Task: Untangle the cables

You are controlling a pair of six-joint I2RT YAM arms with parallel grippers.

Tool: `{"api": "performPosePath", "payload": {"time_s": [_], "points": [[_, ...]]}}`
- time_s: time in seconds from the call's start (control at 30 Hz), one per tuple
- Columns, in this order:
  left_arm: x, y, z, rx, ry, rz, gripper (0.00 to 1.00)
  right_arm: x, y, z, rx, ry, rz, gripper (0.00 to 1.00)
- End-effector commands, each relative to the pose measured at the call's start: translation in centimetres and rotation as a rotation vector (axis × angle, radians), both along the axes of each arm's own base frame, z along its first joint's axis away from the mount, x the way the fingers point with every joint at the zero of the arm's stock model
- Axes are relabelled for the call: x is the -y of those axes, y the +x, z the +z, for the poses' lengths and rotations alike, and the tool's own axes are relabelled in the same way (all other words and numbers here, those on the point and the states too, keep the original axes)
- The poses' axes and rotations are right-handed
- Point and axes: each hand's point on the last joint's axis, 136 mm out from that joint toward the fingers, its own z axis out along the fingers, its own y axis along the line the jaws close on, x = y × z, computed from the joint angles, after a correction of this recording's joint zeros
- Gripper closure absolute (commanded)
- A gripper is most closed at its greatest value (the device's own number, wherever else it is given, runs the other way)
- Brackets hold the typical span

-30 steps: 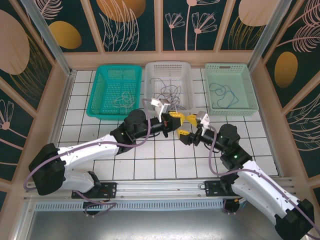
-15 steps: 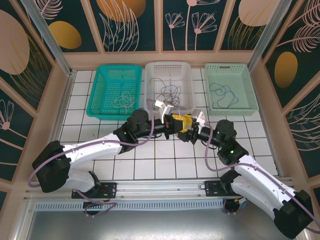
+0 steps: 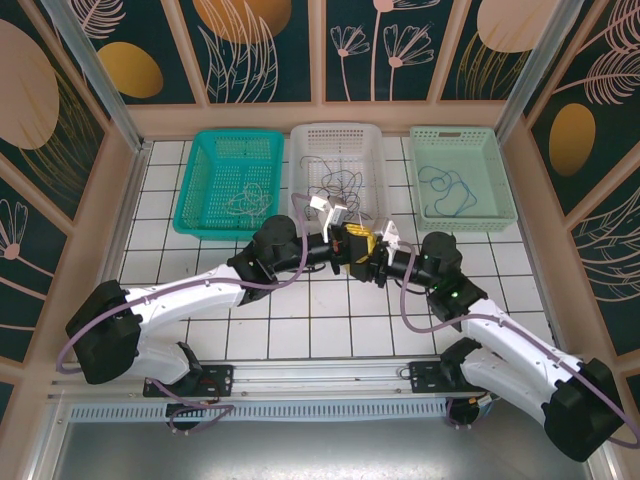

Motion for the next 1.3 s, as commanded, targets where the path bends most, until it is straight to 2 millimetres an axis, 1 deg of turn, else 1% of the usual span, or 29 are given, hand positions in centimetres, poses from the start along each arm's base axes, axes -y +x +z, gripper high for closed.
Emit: {"api": "performPosePath", "payload": {"time_s": [0.0, 0.17, 0.33, 0.4, 0.5, 0.67, 0.83, 1.0, 1.13, 1.17, 1.27], "points": [[-0.7, -0.6, 5.5, 0.098, -0.130, -0.004, 0.88, -0.6, -0.8, -0.7, -0.035, -0.011, 0.046, 0.61], [-1.6, -0.4, 7.1, 0.127, -0.161, 0.039, 0.88, -0.6, -1.0, -2.8, -0.096, -0.043, 0.042, 0.62], [-2.4, -0.3, 9.3, 0.176, -0.187, 0.075, 0.87, -0.6, -1.0, -5.1, -0.160, -0.093, 0.036, 0.62], [-2.7, -0.5, 9.9, 0.188, -0.197, 0.078, 0.87, -0.6, -1.0, -5.7, -0.173, -0.101, 0.034, 0.62], [-2.9, -0.8, 10.5, 0.198, -0.214, 0.071, 0.87, -0.5, -1.2, -5.7, -0.174, -0.088, 0.031, 0.61], [-3.4, -0.8, 11.1, 0.211, -0.222, 0.093, 0.87, -0.1, -1.3, -5.8, -0.172, -0.076, 0.012, 0.61], [-4.6, -0.7, 11.8, 0.232, -0.229, 0.140, 0.87, 0.2, -1.6, -6.3, -0.197, -0.078, 0.006, 0.60], [-5.6, -0.9, 12.8, 0.255, -0.253, 0.166, 0.87, 0.2, -1.8, -6.5, -0.216, -0.073, 0.009, 0.61], [-5.8, -1.2, 13.0, 0.251, -0.270, 0.154, 0.87, 0.4, -1.7, -6.4, -0.219, -0.066, -0.001, 0.61], [-5.7, -1.2, 12.9, 0.249, -0.269, 0.151, 0.87, 0.5, -1.7, -6.2, -0.216, -0.063, -0.011, 0.59], [-5.8, -1.0, 12.5, 0.243, -0.259, 0.168, 0.87, 1.0, -1.3, -5.1, -0.198, -0.037, -0.055, 0.33]]}}
